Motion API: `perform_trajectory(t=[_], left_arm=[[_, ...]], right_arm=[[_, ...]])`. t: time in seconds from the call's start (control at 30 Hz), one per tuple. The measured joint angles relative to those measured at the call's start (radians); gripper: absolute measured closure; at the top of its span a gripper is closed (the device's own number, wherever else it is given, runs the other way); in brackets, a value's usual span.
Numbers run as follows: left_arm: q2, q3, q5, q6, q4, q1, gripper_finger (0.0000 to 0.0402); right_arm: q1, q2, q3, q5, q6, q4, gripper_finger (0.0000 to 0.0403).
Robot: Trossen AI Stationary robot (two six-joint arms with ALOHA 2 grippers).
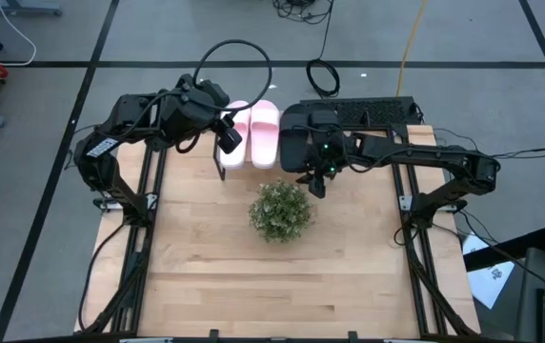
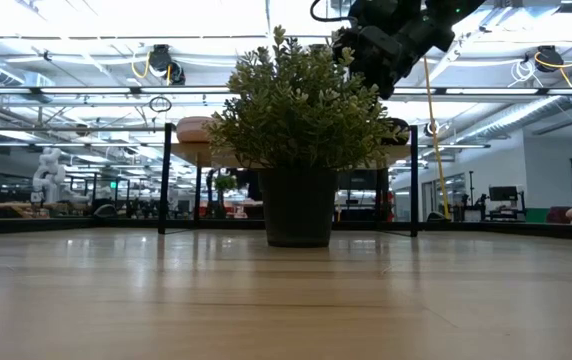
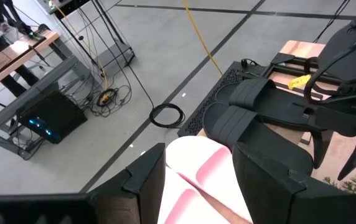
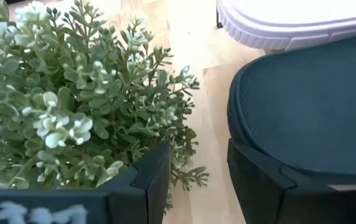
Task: Pick and place slides into the shelf
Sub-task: Put the black slipper on the shelf, then return to Home Position
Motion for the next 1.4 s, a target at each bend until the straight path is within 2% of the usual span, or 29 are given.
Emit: perform_trajectory(t=[0.6,0.8,0.93,1.03,1.13,1.27,1.4], left_arm=[[0.000,0.000,0.001,0.018,0.001,0.000,0.0213],[0.000,0.000,0.001,0.018,0.001,0.000,0.0213],[0.000,0.000,0.002,0.018,0.001,0.000,0.0213],[0.000,0.000,0.002,0.020,0.001,0.000,0.0213],[0.000,0.000,0.006,0.044,0.001,0.000,0.0213],[-0.002,0.000,0.068,0.080,-0.002,0.000,0.0213],[-0.029,0.001,0.227,0.103,-0.076,0.000,0.0213]], right_arm=[[-0.030,0.000,0.000,0.024,0.009,-0.001,0.0255],[-0.030,0.000,0.000,-0.013,0.032,-0.013,0.0255],[-0.030,-0.003,0.000,-0.091,0.081,-0.024,0.0255],[-0.030,-0.023,-0.001,-0.158,0.100,-0.032,0.0255],[-0.029,-0.071,0.001,-0.159,0.128,-0.036,0.0255],[-0.022,-0.162,0.048,-0.153,0.151,-0.040,0.0255],[0.005,-0.268,0.108,-0.075,0.150,-0.049,0.0265]])
